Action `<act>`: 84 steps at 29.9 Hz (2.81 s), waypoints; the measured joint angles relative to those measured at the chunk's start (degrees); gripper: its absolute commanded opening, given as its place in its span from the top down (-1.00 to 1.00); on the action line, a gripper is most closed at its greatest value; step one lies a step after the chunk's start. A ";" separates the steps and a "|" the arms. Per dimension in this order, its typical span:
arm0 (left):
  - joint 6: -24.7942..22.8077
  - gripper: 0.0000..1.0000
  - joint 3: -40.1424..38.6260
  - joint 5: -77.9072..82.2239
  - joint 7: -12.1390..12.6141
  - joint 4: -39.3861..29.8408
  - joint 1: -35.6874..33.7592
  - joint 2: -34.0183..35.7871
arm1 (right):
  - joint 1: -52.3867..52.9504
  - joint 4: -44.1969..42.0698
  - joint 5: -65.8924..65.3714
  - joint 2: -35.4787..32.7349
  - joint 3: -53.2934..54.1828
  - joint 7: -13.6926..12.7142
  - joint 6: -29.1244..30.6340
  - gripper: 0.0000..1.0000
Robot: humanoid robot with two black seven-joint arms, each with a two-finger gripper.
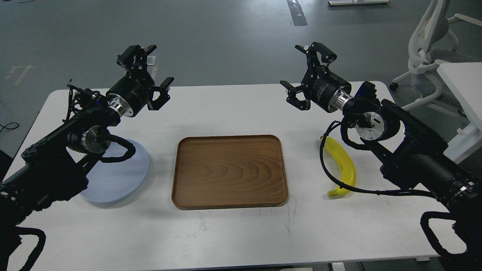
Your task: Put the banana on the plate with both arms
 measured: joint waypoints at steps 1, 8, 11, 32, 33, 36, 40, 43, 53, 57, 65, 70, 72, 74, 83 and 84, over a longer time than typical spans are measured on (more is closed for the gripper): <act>-0.18 -0.96 0.14 0.13 -0.06 -0.20 0.22 0.04 | 0.00 -0.09 0.00 0.01 -0.01 -0.10 -0.03 -0.99; -0.90 -0.96 0.35 0.03 -0.92 -0.02 2.20 0.55 | 0.01 -0.35 -0.07 0.12 -0.76 -0.41 -0.12 -0.99; -0.93 -0.96 0.35 -0.03 -0.73 0.01 2.31 0.67 | 0.02 -0.37 -0.09 0.38 -0.82 -0.41 -0.12 -1.00; -0.52 -0.96 -0.39 -0.21 -1.13 0.02 1.83 0.77 | 0.66 -0.47 -0.27 0.80 -0.91 -0.32 -0.11 -1.00; -0.49 -0.96 -0.41 -0.21 -1.14 0.02 1.70 0.73 | 0.67 -0.47 -0.27 0.72 -0.91 -0.32 -0.11 -1.00; -0.47 -0.96 -0.48 -0.21 -1.13 0.02 1.49 0.62 | 0.81 -0.47 -0.27 0.52 -0.92 -0.32 -0.11 -1.00; -0.45 -0.96 -0.51 -0.21 -1.14 0.02 1.49 0.44 | 0.94 -0.46 -0.27 0.38 -0.92 -0.32 -0.11 -1.00; -0.29 -0.96 -0.50 -0.21 -1.18 0.02 1.49 0.28 | 0.98 -0.46 -0.27 0.29 -0.91 -0.32 -0.11 -1.00; 2.21 -0.95 -0.45 -0.45 -1.09 -0.16 1.88 0.25 | 1.08 -0.46 -0.27 0.20 -0.91 -0.32 -0.19 -1.00; 2.26 -0.96 -0.21 -0.40 -0.80 -0.17 1.51 0.41 | 1.08 -0.46 -0.27 0.22 -0.91 -0.32 -0.20 -1.00; 3.42 -0.95 0.89 3.27 -0.91 -0.18 0.74 -0.08 | 1.40 -0.65 -0.27 0.34 -0.91 -0.18 -0.21 -1.00; 10.31 -0.96 1.62 24.02 -3.37 -2.28 -0.31 0.54 | 1.16 -0.94 -0.27 0.37 -0.92 -0.05 -1.05 -1.00; 15.01 -0.95 2.05 35.96 -4.20 -5.17 -0.11 2.20 | 0.87 -0.97 -0.27 0.37 -0.84 0.07 -1.28 -1.00; 19.37 -0.95 3.80 46.91 -4.43 -9.19 0.84 5.69 | 0.60 -0.98 -0.27 0.31 -0.60 0.15 -1.38 -1.00; 32.03 -0.94 23.43 61.90 -4.34 -16.80 2.33 21.42 | 0.44 -1.05 -0.26 -0.15 -0.05 0.21 -1.43 -1.00; 33.42 -0.93 25.59 61.97 -4.44 -16.65 2.40 22.62 | 0.49 -1.06 -0.26 -0.15 -0.04 0.21 -1.43 -1.00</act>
